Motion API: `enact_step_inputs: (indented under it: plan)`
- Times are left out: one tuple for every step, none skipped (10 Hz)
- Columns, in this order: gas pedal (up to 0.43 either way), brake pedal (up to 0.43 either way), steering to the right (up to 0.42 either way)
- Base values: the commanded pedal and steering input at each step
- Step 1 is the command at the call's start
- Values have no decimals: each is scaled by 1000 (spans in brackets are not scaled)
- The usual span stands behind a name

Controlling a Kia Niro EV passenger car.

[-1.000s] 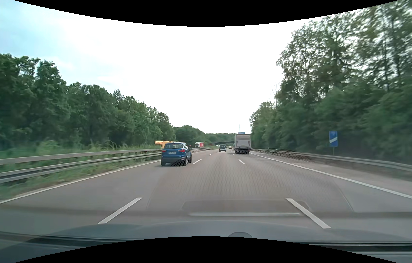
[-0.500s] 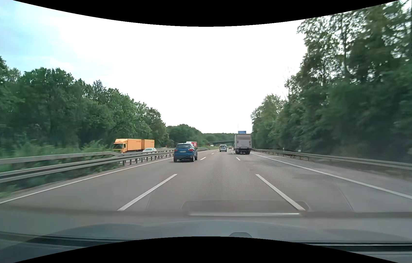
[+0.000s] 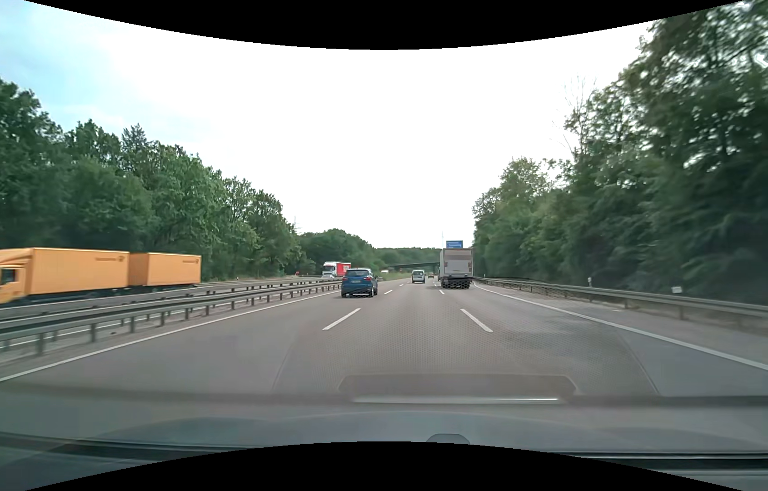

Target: Follow the waypoints while adhering to traffic rules and regulations

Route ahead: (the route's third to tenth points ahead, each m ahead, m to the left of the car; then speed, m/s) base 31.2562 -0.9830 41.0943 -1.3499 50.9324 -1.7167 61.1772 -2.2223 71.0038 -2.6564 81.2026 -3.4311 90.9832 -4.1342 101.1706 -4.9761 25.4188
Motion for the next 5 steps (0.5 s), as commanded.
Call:
enact_step_inputs:
  plan:
    - [248,0,1]
    - [248,0,2]
    - [248,0,2]
    - [248,0,2]
    - [248,0,2]
